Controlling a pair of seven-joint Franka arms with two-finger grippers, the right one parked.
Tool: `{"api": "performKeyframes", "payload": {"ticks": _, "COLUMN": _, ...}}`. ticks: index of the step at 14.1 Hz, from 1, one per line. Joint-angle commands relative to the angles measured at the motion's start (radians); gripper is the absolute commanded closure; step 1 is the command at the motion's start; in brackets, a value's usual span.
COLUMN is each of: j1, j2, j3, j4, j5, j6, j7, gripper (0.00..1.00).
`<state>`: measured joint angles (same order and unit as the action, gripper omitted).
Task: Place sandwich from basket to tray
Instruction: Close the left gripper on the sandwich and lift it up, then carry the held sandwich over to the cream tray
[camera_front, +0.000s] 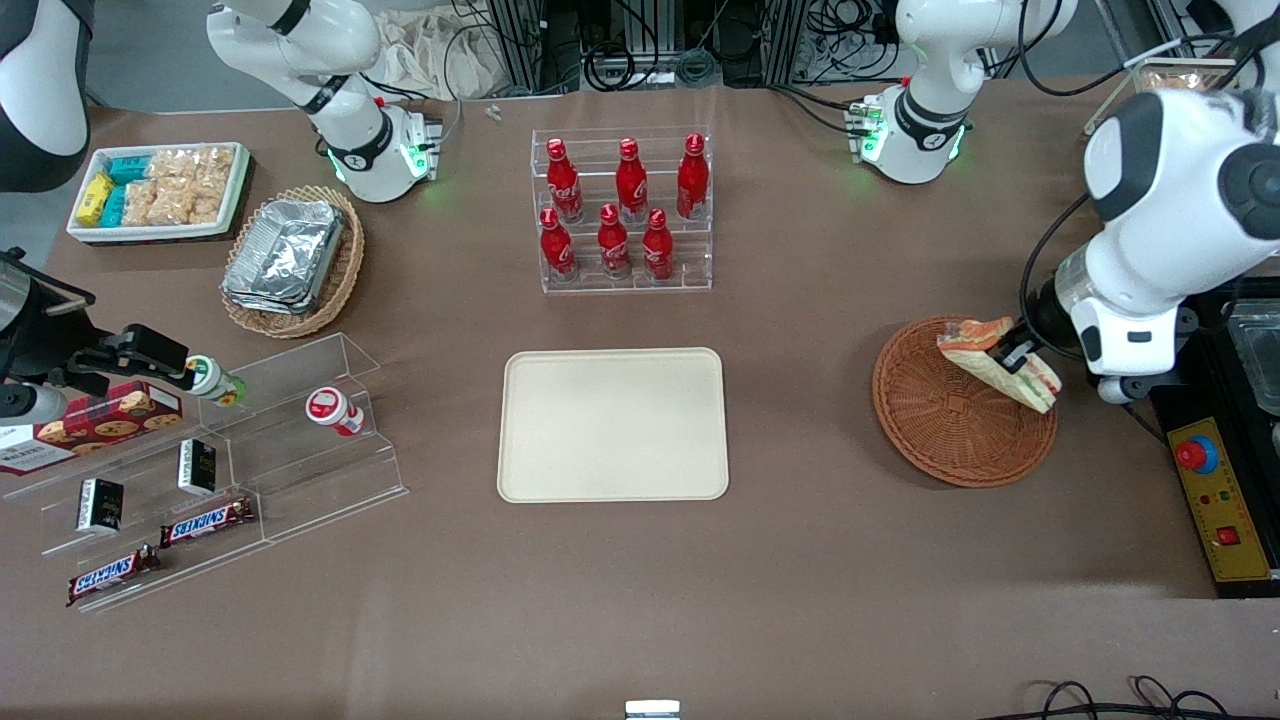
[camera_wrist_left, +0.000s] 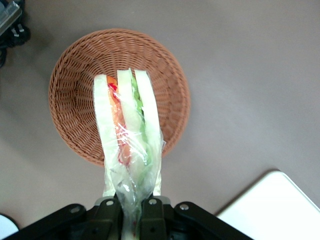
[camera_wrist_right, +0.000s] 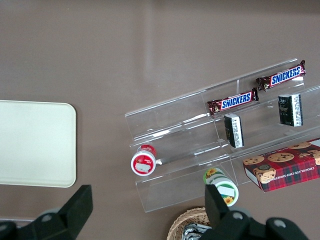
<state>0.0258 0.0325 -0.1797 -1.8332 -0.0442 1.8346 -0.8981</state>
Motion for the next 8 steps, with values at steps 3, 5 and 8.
{"api": "performKeyframes", "payload": {"ticks": 3, "j1": -0.015, "j2": 0.04, "j3": -0.122, "j4": 0.103, "j5": 0.006, "j6": -0.054, "j7": 0.04, "gripper": 0.96}}
{"api": "performKeyframes", "payload": {"ticks": 5, "j1": -0.017, "j2": 0.107, "j3": -0.203, "j4": 0.173, "j5": 0.003, "j6": -0.061, "j7": 0.027, "gripper": 0.95}}
{"api": "performKeyframes", "payload": {"ticks": 8, "j1": -0.032, "j2": 0.16, "j3": -0.303, "j4": 0.192, "j5": 0.015, "j6": -0.046, "j7": 0.024, "gripper": 0.89}}
